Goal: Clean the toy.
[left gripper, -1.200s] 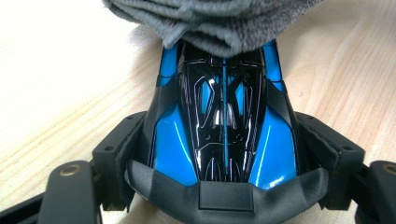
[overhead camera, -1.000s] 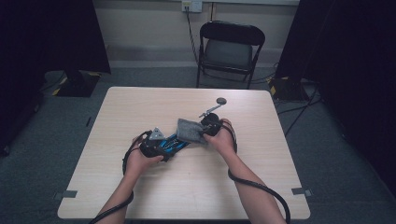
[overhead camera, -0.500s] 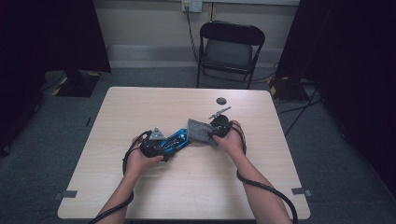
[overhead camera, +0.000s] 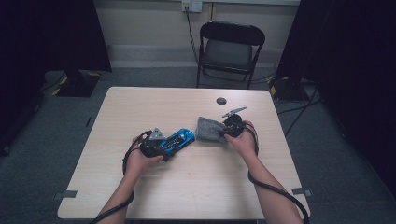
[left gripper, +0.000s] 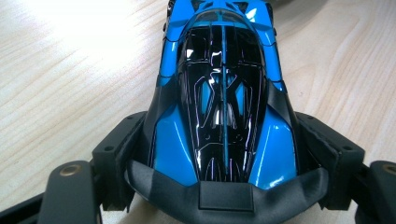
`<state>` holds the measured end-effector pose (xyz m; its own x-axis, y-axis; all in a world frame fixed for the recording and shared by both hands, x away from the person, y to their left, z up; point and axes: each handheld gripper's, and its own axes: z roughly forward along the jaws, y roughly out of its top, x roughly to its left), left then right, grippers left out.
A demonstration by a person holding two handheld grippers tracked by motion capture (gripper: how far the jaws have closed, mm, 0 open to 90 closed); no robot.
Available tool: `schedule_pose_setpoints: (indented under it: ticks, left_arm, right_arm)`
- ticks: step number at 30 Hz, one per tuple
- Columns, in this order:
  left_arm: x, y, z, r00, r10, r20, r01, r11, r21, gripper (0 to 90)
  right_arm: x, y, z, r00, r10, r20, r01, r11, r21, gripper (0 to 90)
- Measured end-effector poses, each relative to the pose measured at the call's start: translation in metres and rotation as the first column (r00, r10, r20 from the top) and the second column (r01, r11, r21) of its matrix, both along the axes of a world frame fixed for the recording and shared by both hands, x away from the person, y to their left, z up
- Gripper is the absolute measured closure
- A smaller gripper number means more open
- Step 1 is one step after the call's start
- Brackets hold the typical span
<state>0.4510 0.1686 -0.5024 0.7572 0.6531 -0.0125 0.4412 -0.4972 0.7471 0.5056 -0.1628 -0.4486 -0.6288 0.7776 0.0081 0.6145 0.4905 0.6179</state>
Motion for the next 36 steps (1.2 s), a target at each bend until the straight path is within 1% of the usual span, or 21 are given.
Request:
schedule_pose_setpoints:
  ticks: [7, 8, 10, 13, 18, 21, 24, 26, 30, 34, 35, 36]
  left_arm:
    - [0.0, 0.0, 0.0, 1.0, 0.002, 0.0, -0.002, 1.0, 0.002, 24.1]
    - [0.0, 0.0, 0.0, 1.0, 0.002, 0.0, -0.002, 1.0, 0.003, 24.1]
    - [0.0, 0.0, 0.0, 1.0, 0.001, 0.0, -0.001, 1.0, 0.004, 24.1]
    - [0.0, 0.0, 0.0, 1.0, 0.002, -0.001, -0.002, 1.0, 0.002, 24.1]
    - [0.0, 0.0, 0.0, 1.0, 0.003, -0.002, -0.003, 1.0, 0.001, 24.1]
    - [0.0, 0.0, 0.0, 1.0, 0.001, 0.0, -0.001, 1.0, 0.004, 24.1]
    - [0.0, 0.0, 0.0, 1.0, 0.003, -0.002, -0.003, 1.0, 0.0, 24.1]
    - [0.0, 0.0, 0.0, 1.0, 0.004, -0.002, -0.004, 1.0, 0.0, 24.1]
    - [0.0, 0.0, 0.0, 1.0, 0.002, 0.0, -0.002, 1.0, 0.003, 24.1]
    - [0.0, 0.0, 0.0, 1.0, 0.002, 0.0, -0.002, 1.0, 0.003, 24.1]
    - [0.0, 0.0, 0.0, 1.0, 0.003, -0.002, -0.003, 1.0, 0.001, 24.1]
    - [0.0, 0.0, 0.0, 1.0, 0.003, -0.002, -0.003, 1.0, 0.001, 24.1]
  right_arm:
    - [-0.004, -0.003, 0.014, 0.9996, 0.002, 0.027, -0.003, 1.0, 0.024, 79.1]
    - [-0.005, -0.003, 0.016, 0.9995, 0.003, 0.032, -0.004, 1.0, 0.019, 79.0]
    - [-0.005, -0.003, 0.019, 0.9994, 0.004, 0.035, -0.005, 1.0, 0.023, 79.0]
    - [-0.007, -0.004, 0.026, 0.9989, 0.002, 0.046, -0.004, 0.999, 0.034, 79.0]
    - [-0.013, -0.004, 0.04, 0.9975, 0.015, 0.068, -0.019, 0.999, 0.051, 79.0]
    - [-0.015, -0.002, 0.044, 0.997, 0.024, 0.074, -0.028, 0.998, 0.054, 79.0]
    - [-0.019, 0.006, 0.05, 0.9956, 0.051, 0.078, -0.056, 0.996, 0.065, 79.0]
    - [-0.02, 0.009, 0.051, 0.9951, 0.059, 0.08, -0.064, 0.996, 0.067, 79.0]
    - [-0.025, 0.021, 0.054, 0.9923, 0.09, 0.085, -0.097, 0.992, 0.079, 78.9]
    - [-0.029, 0.037, 0.052, 0.9889, 0.124, 0.083, -0.13, 0.988, 0.079, 78.8]
    - [-0.03, 0.045, 0.05, 0.9872, 0.14, 0.077, -0.147, 0.985, 0.087, 78.8]
    - [-0.03, 0.045, 0.05, 0.9872, 0.14, 0.077, -0.147, 0.985, 0.087, 78.8]
